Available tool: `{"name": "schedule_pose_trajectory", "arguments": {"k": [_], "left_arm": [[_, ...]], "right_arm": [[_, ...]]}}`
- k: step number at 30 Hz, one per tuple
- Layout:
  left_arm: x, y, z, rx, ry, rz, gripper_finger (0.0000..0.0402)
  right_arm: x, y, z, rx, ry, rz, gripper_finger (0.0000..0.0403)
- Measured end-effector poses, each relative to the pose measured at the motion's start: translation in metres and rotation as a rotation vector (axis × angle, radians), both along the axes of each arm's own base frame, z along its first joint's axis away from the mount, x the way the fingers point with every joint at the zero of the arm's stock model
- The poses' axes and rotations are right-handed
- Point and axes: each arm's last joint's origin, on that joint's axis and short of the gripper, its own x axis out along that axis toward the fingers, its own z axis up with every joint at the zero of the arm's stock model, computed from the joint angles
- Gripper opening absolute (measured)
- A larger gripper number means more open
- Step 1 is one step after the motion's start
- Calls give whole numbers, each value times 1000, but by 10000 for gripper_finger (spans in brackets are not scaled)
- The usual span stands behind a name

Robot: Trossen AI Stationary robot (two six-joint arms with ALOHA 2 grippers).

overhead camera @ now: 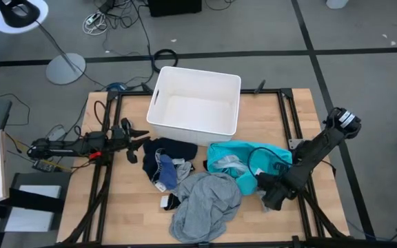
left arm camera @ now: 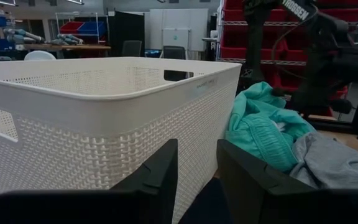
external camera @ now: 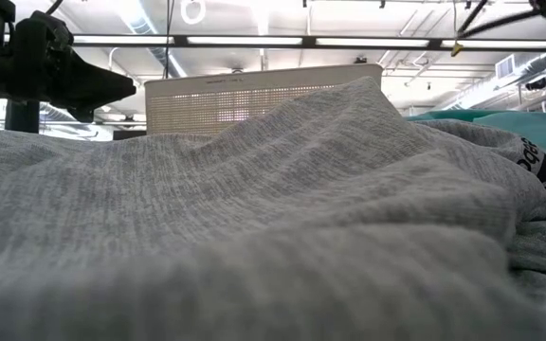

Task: Sort clothes
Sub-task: Put the gray sock into the laundry bin

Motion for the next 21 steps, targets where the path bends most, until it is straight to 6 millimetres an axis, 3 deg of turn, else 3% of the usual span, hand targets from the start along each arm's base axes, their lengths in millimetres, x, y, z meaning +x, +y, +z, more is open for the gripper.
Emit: {"name": "schedule_pose_trajectory", "arguments": {"k": [5,9,14,21], "left_arm": [[0,0,0,0,0,0,117],[0,0,0,0,0,0,117],[0,0,0,0,1,0,117],[0,0,0,0,0,0,117]], "right_arm": [[0,-1,27,65,-93,-19,3],[-3,-3,35,87,-130,-55,8],[-1,8,21,107,-168,69,19],[0,12,-18,-1,-116,98,68]]}}
